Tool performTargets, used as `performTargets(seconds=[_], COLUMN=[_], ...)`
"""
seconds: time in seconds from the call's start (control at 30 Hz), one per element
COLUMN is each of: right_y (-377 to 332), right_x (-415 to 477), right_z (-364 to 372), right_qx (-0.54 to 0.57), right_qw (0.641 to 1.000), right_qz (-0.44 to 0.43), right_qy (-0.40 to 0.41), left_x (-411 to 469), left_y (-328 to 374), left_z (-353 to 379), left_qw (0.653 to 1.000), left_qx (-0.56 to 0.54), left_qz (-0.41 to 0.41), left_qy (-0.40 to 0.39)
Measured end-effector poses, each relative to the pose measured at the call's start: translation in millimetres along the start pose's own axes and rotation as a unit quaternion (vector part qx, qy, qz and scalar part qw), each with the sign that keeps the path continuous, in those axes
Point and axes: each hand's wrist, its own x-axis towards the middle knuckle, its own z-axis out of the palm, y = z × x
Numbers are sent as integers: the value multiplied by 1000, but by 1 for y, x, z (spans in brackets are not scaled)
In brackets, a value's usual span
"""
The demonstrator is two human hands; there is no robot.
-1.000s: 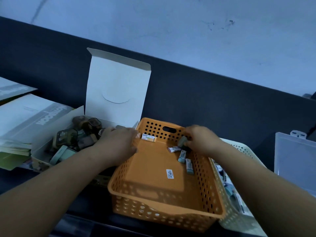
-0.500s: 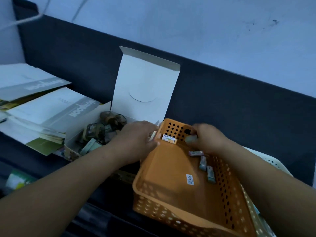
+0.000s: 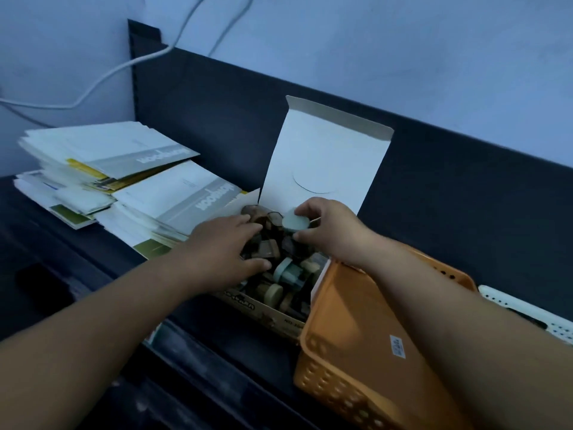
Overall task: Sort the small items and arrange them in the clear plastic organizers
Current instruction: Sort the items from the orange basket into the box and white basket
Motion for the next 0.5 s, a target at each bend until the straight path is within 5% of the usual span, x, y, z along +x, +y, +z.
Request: performTargets(seconds=[0.17, 0.5], right_y=[-4, -8], right_x=[1, -3], right_z=[11, 18], right_qx=[21, -202], right_qw=[996, 960], right_qz=[-36, -90], right_qy=[-73, -173], left_x=[2, 17], left_y=[-3, -6], left_z=[6, 14], left_qw=[999, 998], left_qx=[-14, -8], left_qz=[-16, -15], left_qy=[-28, -57])
